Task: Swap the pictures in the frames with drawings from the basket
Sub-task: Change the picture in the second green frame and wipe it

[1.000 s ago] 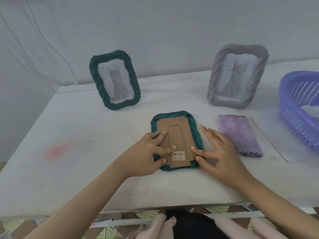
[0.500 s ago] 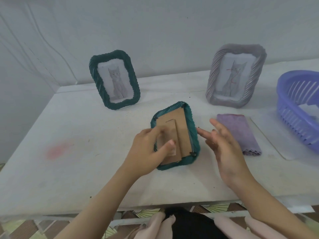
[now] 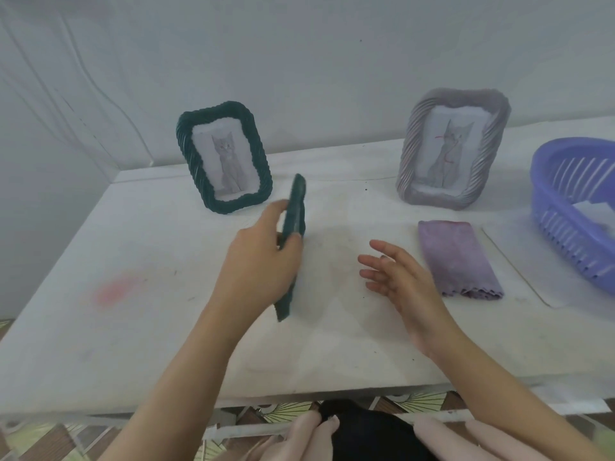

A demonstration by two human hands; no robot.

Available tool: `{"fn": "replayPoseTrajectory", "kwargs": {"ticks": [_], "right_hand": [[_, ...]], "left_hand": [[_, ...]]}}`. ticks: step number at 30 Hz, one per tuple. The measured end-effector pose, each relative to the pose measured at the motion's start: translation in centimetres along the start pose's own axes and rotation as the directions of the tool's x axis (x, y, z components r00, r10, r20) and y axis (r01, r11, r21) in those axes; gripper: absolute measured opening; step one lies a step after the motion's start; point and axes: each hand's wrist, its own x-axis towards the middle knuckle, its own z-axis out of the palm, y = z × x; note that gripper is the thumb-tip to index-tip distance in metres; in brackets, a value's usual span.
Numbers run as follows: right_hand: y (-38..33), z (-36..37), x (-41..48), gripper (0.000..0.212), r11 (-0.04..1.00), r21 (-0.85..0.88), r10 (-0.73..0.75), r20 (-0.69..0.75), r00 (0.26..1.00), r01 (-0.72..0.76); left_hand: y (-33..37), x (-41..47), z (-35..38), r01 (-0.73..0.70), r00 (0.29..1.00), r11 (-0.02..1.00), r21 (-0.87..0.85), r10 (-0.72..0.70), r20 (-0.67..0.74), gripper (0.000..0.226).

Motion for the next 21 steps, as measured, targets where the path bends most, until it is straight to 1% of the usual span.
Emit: {"fn": "replayPoseTrajectory", "kwargs": {"ticks": [2, 4, 6, 7, 8, 9, 10, 12, 14, 16, 18, 21], "right_hand": [[0.5, 0.1, -0.2, 0.025, 1.0, -0.03, 0.002, 0.004, 1.0, -0.002], [0.7, 0.4, -0.4, 0.028, 0.997, -0.081, -0.018, 0.01, 1.0, 0.019], [0.7, 0.7, -0.4, 0.032, 0.993, -0.109, -0.039, 0.008, 0.999, 0.039], [0.7, 0.7, -0.3, 0.033, 0.992, -0.115, -0.051, -0.003, 0.999, 0.05], [0.7, 0.6, -0.3, 0.034, 0.991, -0.119, -0.064, -0.021, 0.998, 0.061], [0.6, 0.4, -0.2, 0.036, 0.99, -0.124, -0.076, -0.04, 0.996, 0.071], [0.6, 0.1, -0.1, 0.038, 0.988, -0.132, -0.091, -0.055, 0.994, 0.083], [0.7, -0.4, 0.1, 0.042, 0.973, -0.196, -0.137, -0.068, 0.988, 0.121], [0.8, -0.9, 0.4, 0.044, 0.927, -0.33, -0.215, -0.068, 0.974, 0.181], [0.9, -1.2, 0.6, 0.047, 0.858, -0.46, -0.282, -0.052, 0.958, 0.227], [1.1, -1.4, 0.8, 0.048, 0.803, -0.543, -0.314, -0.039, 0.949, 0.244], [1.4, -1.7, 1.2, 0.048, 0.724, -0.639, -0.357, -0.024, 0.934, 0.26]], "left_hand": [[-0.9, 0.5, -0.4, 0.086, 0.996, 0.974, -0.209, -0.087, 0.005, 0.041], [-1.5, 0.8, -0.2, 0.187, 0.982, 0.881, -0.435, -0.182, 0.053, 0.039], [-2.0, 0.7, 0.6, 0.244, 0.969, 0.786, -0.567, -0.224, 0.107, 0.042], [-2.1, 0.5, 1.0, 0.253, 0.966, 0.746, -0.616, -0.222, 0.129, 0.044], [-2.4, 0.3, 1.6, 0.252, 0.967, 0.719, -0.647, -0.208, 0.145, 0.044], [-2.8, 0.1, 2.2, 0.24, 0.971, 0.715, -0.657, -0.184, 0.154, 0.045], [-3.2, -0.1, 2.8, 0.218, 0.976, 0.738, -0.639, -0.157, 0.152, 0.044], [-4.4, -0.3, 4.1, 0.156, 0.986, 0.836, -0.526, -0.101, 0.132, 0.044], [-5.5, -0.4, 5.1, 0.096, 0.99, 0.92, -0.38, -0.051, 0.129, 0.046], [-6.3, -0.4, 5.9, 0.053, 0.992, 0.973, -0.227, -0.025, 0.124, 0.049], [-6.7, -0.5, 6.3, -0.008, 0.996, 0.998, -0.061, 0.013, 0.084, 0.052], [-7.1, -0.8, 7.0, -0.128, 0.991, 0.978, 0.167, 0.134, -0.021, 0.051]]}}
